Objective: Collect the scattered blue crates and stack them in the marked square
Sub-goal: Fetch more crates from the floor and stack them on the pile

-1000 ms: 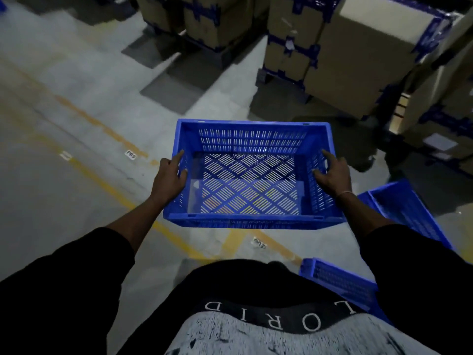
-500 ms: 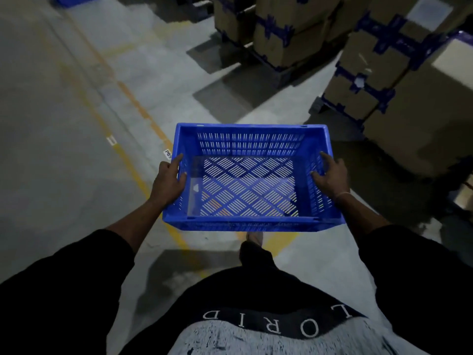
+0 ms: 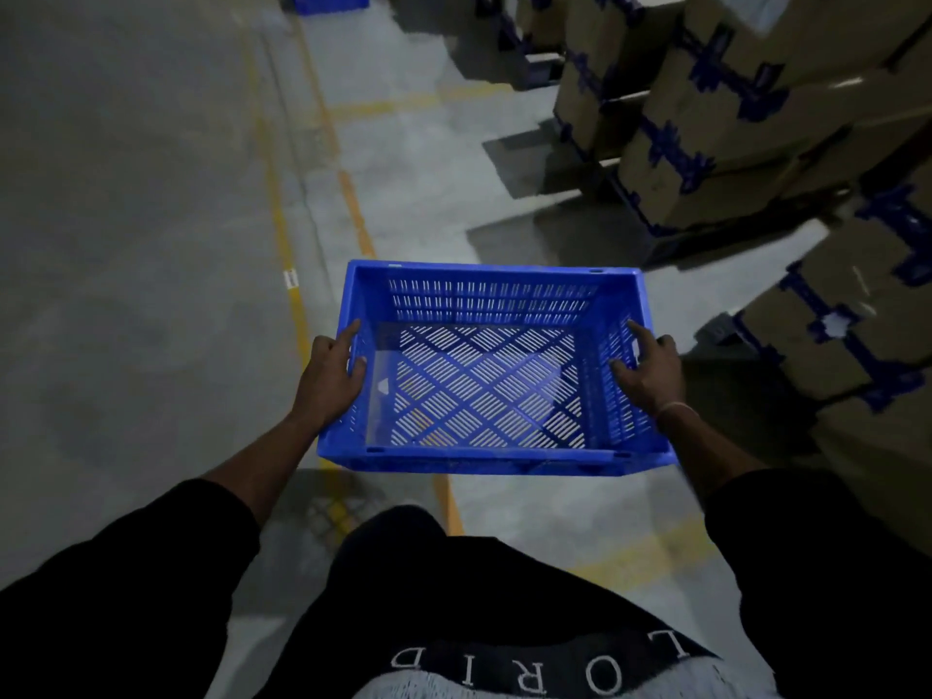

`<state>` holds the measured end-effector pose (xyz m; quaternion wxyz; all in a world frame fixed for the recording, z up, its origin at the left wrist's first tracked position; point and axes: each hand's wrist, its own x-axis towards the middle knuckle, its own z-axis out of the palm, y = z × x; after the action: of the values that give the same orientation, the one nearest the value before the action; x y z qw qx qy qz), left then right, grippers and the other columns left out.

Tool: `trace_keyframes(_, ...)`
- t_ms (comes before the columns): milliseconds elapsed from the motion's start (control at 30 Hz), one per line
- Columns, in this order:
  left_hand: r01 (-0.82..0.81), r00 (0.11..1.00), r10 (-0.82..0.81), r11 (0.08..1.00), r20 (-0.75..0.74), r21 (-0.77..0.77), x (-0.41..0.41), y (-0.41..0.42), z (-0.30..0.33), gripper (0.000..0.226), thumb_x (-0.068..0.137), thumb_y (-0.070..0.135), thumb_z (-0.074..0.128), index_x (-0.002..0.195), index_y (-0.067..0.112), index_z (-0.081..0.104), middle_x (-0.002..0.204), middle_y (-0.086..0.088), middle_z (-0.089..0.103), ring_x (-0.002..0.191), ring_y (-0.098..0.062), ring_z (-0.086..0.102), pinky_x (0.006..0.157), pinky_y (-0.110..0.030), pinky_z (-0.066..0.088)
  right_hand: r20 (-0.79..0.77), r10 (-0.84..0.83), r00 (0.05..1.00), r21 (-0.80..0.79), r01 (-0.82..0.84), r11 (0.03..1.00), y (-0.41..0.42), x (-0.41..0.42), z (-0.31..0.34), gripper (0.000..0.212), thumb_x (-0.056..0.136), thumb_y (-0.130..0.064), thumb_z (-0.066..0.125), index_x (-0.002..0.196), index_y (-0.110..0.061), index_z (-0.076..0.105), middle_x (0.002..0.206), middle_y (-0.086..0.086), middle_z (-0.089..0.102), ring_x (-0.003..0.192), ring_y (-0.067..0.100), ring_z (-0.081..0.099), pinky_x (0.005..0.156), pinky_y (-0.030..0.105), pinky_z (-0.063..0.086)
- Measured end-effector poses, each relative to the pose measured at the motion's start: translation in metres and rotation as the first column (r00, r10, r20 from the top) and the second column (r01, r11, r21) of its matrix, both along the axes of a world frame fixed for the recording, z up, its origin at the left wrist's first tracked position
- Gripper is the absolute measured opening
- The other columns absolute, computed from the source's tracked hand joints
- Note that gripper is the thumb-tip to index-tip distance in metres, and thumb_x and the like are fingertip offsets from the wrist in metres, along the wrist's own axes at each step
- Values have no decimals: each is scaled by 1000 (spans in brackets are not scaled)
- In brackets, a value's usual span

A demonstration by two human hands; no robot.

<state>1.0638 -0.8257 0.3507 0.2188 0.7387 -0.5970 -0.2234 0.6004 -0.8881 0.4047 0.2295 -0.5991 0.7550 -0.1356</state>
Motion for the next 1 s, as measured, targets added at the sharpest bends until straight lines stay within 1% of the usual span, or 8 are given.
trace_keyframes(100,-67,998,67,998,-4,2,13,-36,-3,62,101,33,53,156,34,26,117,-9,43,94,-28,59,83,-42,54,-12,62,998,-8,-62,998,-60,14,-2,72,87,-27,69,150,-28,35,116,13,46,86,21,51,87,38,48)
trace_keyframes(200,-107,994,107,994,-4,-15,31,-79,-10,61,100,31,54,156,31,29,114,-9,43,93,-30,59,82,-40,52,-1,104,995,-25,-104,994,-123,35,-12,69,85,-19,66,148,-26,39,113,14,46,81,23,51,86,40,49)
trace_keyframes(333,-133,991,133,991,-11,-15,64,-153,-23,62,99,28,56,156,28,31,115,-12,45,97,-32,59,84,-38,48,-5,140,990,-16,-140,990,-212,70,-28,70,82,-7,59,147,-27,42,123,18,46,99,39,58,89,42,49)
trace_keyframes(467,-157,988,157,988,0,-13,105,-231,-30,62,99,26,55,156,26,31,114,-15,46,98,-32,56,84,-38,47,-30,150,988,1,-150,989,-300,116,-35,73,80,0,53,146,-29,41,130,19,45,106,43,57,90,42,49)
trace_keyframes(667,-149,988,149,989,42,-1,165,-343,-18,62,99,27,54,156,28,29,116,-15,45,92,-34,57,81,-41,51,4,146,989,-7,-146,989,-414,176,-28,69,85,1,51,146,-28,42,131,17,44,110,39,57,93,41,48)
trace_keyframes(767,-156,987,156,988,47,0,187,-398,-11,62,99,28,55,156,29,30,114,-14,46,90,-33,58,80,-39,50,97,168,981,9,-169,986,-470,199,-23,68,88,-2,57,147,-30,40,132,13,42,105,30,57,87,37,50)
trace_keyframes(833,-190,980,190,982,59,7,201,-437,-10,61,99,28,55,155,30,31,114,-13,46,90,-33,59,80,-39,50,109,184,977,14,-187,982,-515,212,-22,67,88,-5,60,147,-29,40,131,13,42,101,26,56,84,33,48)
trace_keyframes(1000,-214,975,212,977,72,17,223,-540,-18,56,99,31,55,151,31,35,110,-11,47,87,-31,58,78,-39,51,88,266,960,-7,-267,964,-639,239,-38,59,88,-9,63,144,-19,47,126,20,45,95,30,56,85,26,40)
